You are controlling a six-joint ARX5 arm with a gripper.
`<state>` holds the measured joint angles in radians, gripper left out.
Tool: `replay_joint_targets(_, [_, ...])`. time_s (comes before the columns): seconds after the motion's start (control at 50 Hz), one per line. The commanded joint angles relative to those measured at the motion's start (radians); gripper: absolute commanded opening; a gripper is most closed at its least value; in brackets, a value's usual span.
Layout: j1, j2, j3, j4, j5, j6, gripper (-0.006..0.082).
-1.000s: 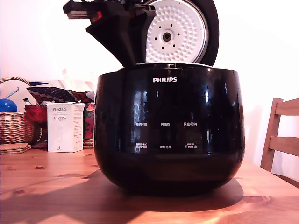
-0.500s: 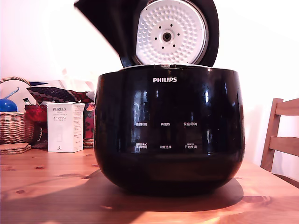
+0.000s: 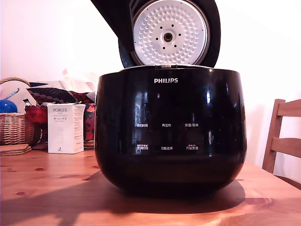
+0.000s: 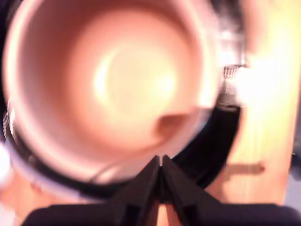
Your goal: Place the pot you are holding inside the rice cooker
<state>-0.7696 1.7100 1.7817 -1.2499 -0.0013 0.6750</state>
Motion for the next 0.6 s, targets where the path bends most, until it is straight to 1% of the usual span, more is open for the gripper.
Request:
replay_joint_targets(0.0, [0.044,-0.005,0.003,0.012,0.001,-0.096,-0.0019])
replay_joint_targets(0.04, [0.066,-0.005,0.003,0.018,0.001,-0.096,-0.0019])
replay_joint_targets(0.06, [0.075,-0.005,0.003,0.02,0.001,-0.128,-0.0019])
replay_joint_targets(0.1, [0.098,-0.009,0.003,0.024,0.002,-0.131,-0.0019])
replay_joint_targets(0.12, [0.107,-0.01,0.003,0.028,0.002,-0.154,-0.0019])
replay_joint_targets(0.16, [0.13,-0.01,0.003,0.035,0.002,-0.159,-0.0019])
replay_joint_targets(0.2, [0.15,-0.015,0.003,0.047,0.001,-0.189,-0.0019])
replay_joint_targets(0.24, [0.175,-0.022,0.003,0.056,0.001,-0.191,-0.0019])
replay_joint_targets(0.26, [0.185,-0.023,0.003,0.064,0.001,-0.222,-0.0019])
replay_joint_targets(0.3, [0.208,-0.028,0.003,0.081,0.0,-0.225,-0.0019])
replay_joint_targets(0.32, [0.217,-0.032,0.003,0.086,0.0,-0.254,-0.0019])
replay_joint_targets(0.36, [0.237,-0.04,0.003,0.099,-0.002,-0.255,-0.0019])
replay_joint_targets(0.4, [0.257,-0.047,0.003,0.115,-0.008,-0.255,-0.0019])
replay_joint_targets(0.42, [0.266,-0.051,0.003,0.121,-0.011,-0.295,-0.0019])
replay_joint_targets(0.46, [0.286,-0.06,0.003,0.133,-0.021,-0.295,-0.0019])
replay_joint_targets(0.48, [0.294,-0.063,0.003,0.139,-0.029,-0.323,-0.0019])
replay_joint_targets(0.58, [0.339,-0.081,0.003,0.167,-0.059,-0.347,-0.0019])
